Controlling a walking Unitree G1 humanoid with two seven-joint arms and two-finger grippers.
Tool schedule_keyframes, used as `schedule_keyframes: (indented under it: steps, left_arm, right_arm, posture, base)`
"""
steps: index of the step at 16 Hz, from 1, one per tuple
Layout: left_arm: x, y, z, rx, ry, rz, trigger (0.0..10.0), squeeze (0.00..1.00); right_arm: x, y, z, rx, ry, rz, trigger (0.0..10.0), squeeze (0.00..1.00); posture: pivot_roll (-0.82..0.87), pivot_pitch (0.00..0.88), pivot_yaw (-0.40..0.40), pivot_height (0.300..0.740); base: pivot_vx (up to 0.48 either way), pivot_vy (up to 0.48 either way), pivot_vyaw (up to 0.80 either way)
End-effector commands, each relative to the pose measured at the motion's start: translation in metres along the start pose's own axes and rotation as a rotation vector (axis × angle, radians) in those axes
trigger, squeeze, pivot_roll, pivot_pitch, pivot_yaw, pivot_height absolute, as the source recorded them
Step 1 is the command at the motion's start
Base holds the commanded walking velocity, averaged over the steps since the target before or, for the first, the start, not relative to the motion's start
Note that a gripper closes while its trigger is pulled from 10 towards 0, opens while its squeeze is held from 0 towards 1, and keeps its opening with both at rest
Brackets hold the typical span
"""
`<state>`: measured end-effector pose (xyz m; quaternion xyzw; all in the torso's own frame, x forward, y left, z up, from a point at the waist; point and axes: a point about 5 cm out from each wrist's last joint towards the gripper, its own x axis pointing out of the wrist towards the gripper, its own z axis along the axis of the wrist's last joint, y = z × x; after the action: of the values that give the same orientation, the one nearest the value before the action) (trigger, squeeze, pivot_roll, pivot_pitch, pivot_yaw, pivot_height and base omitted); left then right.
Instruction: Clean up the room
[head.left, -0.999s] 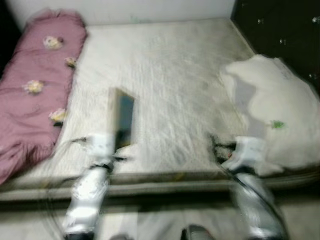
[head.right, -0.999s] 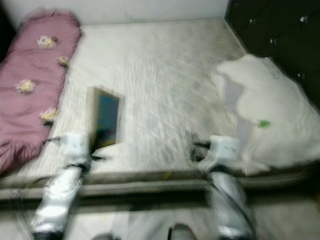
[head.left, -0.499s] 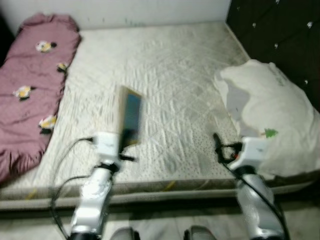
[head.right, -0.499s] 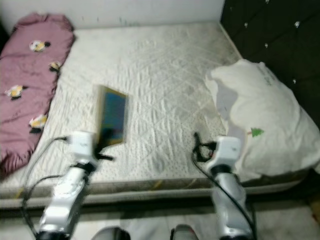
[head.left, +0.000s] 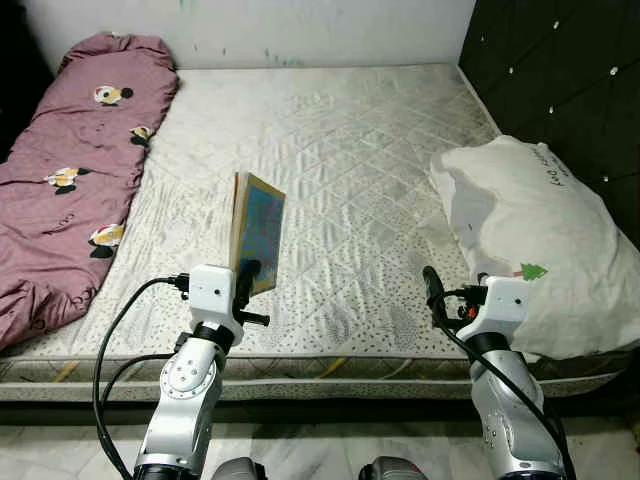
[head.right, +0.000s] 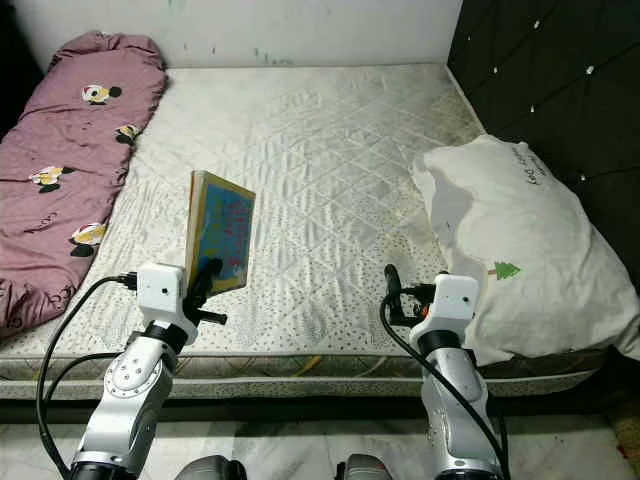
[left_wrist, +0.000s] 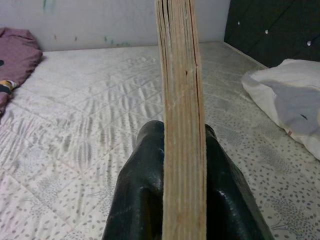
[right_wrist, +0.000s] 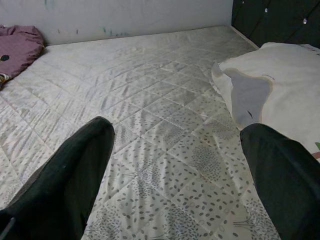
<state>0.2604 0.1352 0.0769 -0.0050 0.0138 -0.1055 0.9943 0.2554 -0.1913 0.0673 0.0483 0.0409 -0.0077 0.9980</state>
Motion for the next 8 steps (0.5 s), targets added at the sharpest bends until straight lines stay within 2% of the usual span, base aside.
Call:
schedule_keyframes:
  steps: [1, 8]
  left_arm:
    - [0.0010, 0.0015, 0.0045, 0.007, -0.016, 0.006, 10.0, 0.00]
    - [0.0017, 0.0020, 0.0044, 0.010, -0.015, 0.009, 10.0, 0.00]
  right_arm:
    - [0.0014, 0.0027, 0.0006, 0.004, -0.001, 0.011, 10.0, 0.00]
    - [0.0027, 0.0026, 0.0015, 0.000, -0.005, 0.015, 10.0, 0.00]
  posture:
    - [-0.05, 0.076, 0.027, 0.740]
    - [-0.05, 0.072, 0.026, 0.740]
  base:
    - [0.000, -0.307, 0.00]
    - [0.000, -0.313, 0.00]
